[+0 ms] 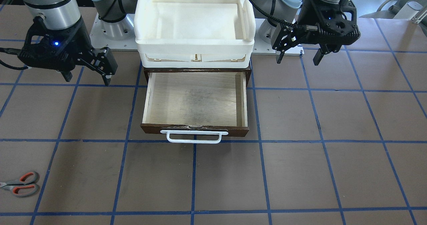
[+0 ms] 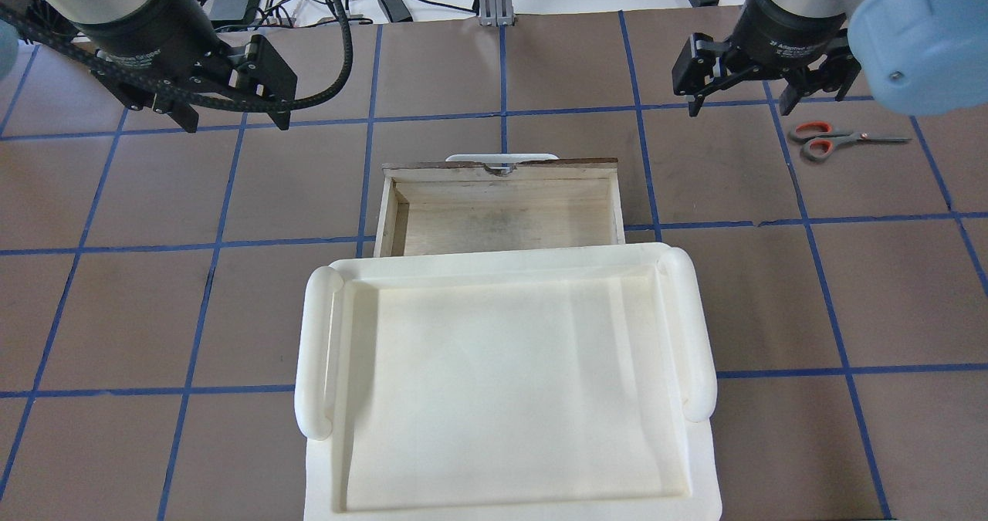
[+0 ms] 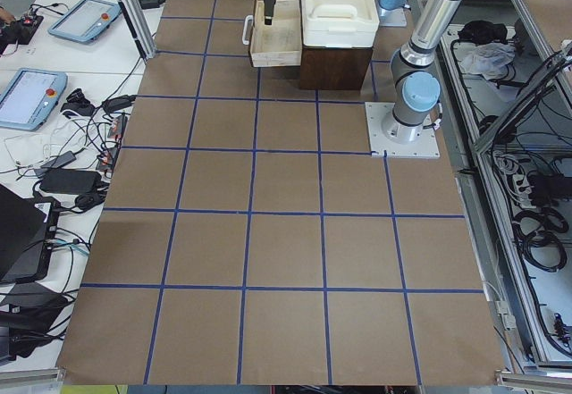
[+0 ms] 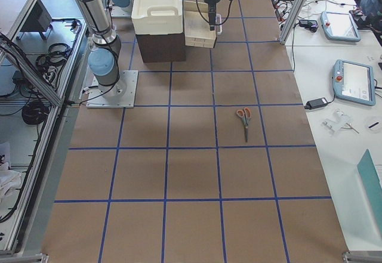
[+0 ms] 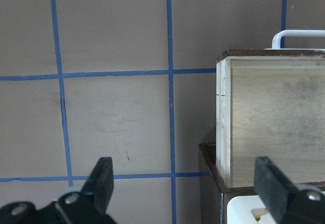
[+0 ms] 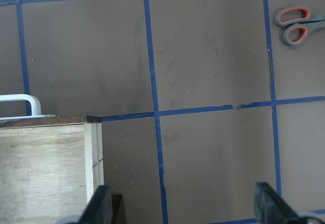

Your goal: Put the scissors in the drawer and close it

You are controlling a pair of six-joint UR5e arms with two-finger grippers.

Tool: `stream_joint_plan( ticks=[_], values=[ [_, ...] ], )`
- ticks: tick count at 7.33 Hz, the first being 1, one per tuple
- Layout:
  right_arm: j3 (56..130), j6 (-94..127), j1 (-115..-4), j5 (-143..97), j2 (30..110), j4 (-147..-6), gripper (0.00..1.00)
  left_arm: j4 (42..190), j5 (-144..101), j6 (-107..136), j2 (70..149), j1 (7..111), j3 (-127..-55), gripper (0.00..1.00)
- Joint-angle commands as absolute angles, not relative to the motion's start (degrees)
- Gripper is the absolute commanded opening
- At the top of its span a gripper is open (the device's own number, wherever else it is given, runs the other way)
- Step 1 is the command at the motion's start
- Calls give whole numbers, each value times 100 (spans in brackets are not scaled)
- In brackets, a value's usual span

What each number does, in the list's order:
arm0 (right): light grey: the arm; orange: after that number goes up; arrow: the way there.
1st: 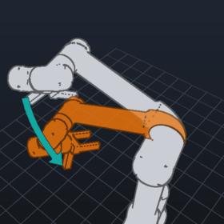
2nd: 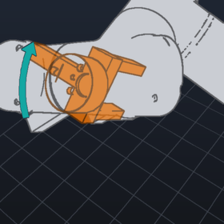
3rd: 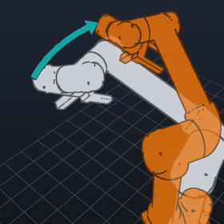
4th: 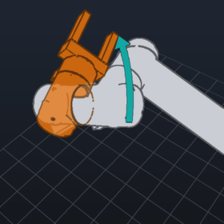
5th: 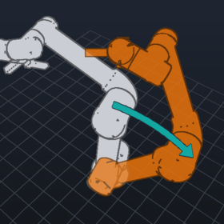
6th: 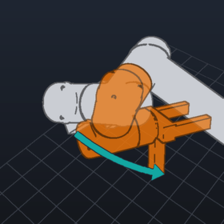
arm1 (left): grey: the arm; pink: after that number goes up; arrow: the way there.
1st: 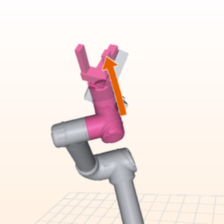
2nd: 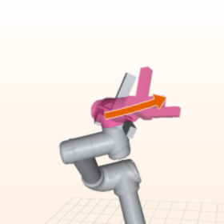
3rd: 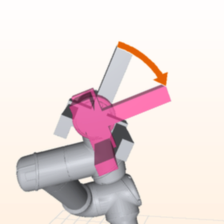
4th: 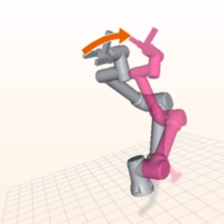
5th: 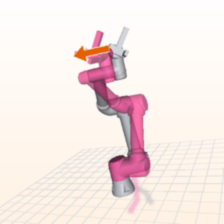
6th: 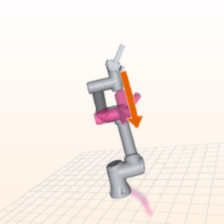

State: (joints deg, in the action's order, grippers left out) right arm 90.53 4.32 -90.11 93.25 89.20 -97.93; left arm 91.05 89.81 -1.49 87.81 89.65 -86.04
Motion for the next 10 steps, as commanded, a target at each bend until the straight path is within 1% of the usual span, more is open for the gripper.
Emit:
stream_joint_plan(
  ticks=[1,2,4,6,9,10],
  values=[
    [9053,431,-9017,9325,8912,-9774,100,9105,8991,-149,8780,8965,-8604,100],
    [9053,405,-9000,9334,8903,-9800,100,9105,8991,-149,8772,8965,-8604,100],
    [9053,-846,-8782,9316,8912,-9870,100,9114,8991,-149,8772,8965,-8604,100],
    [9053,-1124,-8465,9246,8903,-9818,100,9114,9000,-149,8771,8965,-8613,100],
    [9061,-2956,-7904,9273,8851,-9879,100,9123,8991,-149,8771,8965,-8613,100],
    [9053,-3449,-7753,9246,8694,-9879,100,9123,8991,-149,8771,8965,-8613,100]
  ],
)
